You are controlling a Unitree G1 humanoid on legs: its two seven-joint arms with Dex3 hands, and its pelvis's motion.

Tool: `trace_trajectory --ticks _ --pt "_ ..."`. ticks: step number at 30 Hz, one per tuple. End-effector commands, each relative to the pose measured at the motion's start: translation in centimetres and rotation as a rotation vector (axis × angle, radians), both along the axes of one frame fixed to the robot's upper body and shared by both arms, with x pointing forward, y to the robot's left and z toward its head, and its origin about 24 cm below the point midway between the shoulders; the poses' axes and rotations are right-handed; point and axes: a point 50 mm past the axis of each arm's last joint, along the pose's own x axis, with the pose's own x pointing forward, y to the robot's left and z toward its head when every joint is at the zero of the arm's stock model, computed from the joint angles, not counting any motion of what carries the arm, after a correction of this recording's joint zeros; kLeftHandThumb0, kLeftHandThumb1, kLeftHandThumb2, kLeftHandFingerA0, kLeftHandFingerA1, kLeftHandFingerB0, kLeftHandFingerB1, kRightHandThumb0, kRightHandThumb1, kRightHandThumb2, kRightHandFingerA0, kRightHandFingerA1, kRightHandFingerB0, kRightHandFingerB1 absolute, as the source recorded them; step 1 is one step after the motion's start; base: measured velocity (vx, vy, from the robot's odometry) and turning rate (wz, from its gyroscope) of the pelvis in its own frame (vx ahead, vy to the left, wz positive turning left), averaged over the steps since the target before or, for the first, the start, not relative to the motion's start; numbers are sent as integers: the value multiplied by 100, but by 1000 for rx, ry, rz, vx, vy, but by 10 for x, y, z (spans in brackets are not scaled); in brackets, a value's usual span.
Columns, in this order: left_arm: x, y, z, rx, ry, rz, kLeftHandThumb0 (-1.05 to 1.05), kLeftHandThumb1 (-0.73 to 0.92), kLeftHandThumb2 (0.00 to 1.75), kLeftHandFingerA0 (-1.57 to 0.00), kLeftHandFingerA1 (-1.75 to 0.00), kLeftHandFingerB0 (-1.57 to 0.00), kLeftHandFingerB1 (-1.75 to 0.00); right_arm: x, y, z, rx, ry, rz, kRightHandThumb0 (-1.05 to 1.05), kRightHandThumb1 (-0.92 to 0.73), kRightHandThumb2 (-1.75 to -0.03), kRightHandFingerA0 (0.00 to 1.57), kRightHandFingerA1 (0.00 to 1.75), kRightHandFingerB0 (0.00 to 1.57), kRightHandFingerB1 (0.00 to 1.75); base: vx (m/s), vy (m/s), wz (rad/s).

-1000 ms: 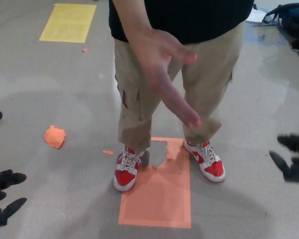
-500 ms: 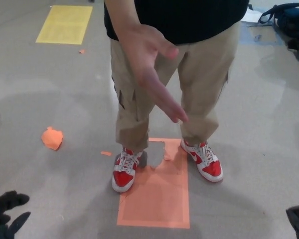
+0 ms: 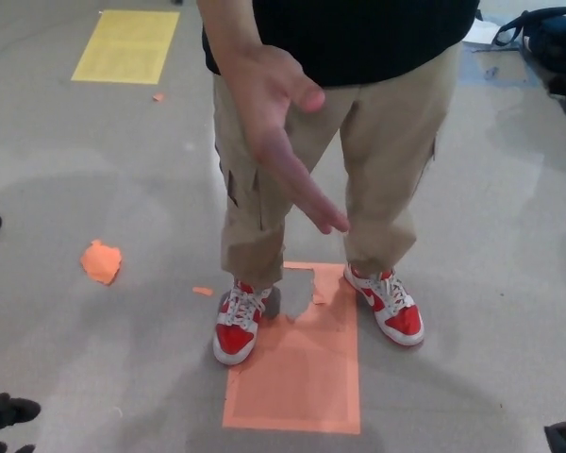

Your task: The robot extends its right arm to grab a person's hand and shakes it

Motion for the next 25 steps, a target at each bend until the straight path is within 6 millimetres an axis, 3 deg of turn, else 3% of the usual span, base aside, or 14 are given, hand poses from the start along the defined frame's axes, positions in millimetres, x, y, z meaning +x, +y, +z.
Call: trace_trajectory --ticks 1,2,3,6,7,13,14,15,16,17,25 --pt "-3 2 -2 24 27 -14 -33 60 114 -1 -47 -1 -46 -1 4 -2 25 -68 15 -82 -86 -119 0 15 0 15 0 0 0" --pt "-4 2 -3 28 30 -8 -33 60 114 -1 -47 -1 -46 -2 4 -2 16 -71 29 -82 -86 -119 0 15 0 15 0 0 0" --pt "-5 3 -4 44 35 -13 -70 92 75 -20 -33 -19 -32 -3 5 -4 3 -62 40 -86 -88 -119 0 12 0 12 0 0 0" --pt "-3 2 -3 44 16 3 -68 92 71 -22 -32 -19 -31 -2 6 -3 6 -67 38 -83 -87 -119 0 13 0 14 0 0 0" --pt "-2 2 -3 43 17 2 -33 60 114 0 -46 0 -46 0 7 -2 8 -74 39 -82 -86 -118 0 14 0 15 0 0 0" --pt "-4 4 -3 48 27 2 -34 58 113 -1 -47 -1 -46 -2 8 -4 -13 -62 53 -88 -89 -119 0 10 0 10 0 0 0" --pt "-4 4 -3 57 25 -3 -69 92 72 -22 -32 -20 -32 -2 8 -5 -15 -61 51 -87 -89 -119 0 11 0 10 0 0 0" --pt "-4 4 -3 60 19 -5 -68 92 72 -23 -32 -21 -32 -2 8 -5 -17 -62 51 -87 -89 -119 0 12 0 11 0 0 0" --pt "-4 3 -3 58 13 -6 -68 92 72 -23 -32 -21 -32 -1 8 -4 -19 -64 51 -87 -89 -119 0 12 0 11 0 0 0" --pt "-4 3 -3 60 25 -19 -33 60 114 0 -46 0 -46 -1 8 -4 -14 -67 52 -84 -88 -119 0 13 0 13 0 0 0" --pt "-4 3 -4 48 30 1 -34 58 113 0 -46 0 -46 -2 6 -4 -37 -75 81 -89 -90 -118 4 13 4 14 0 0 0"
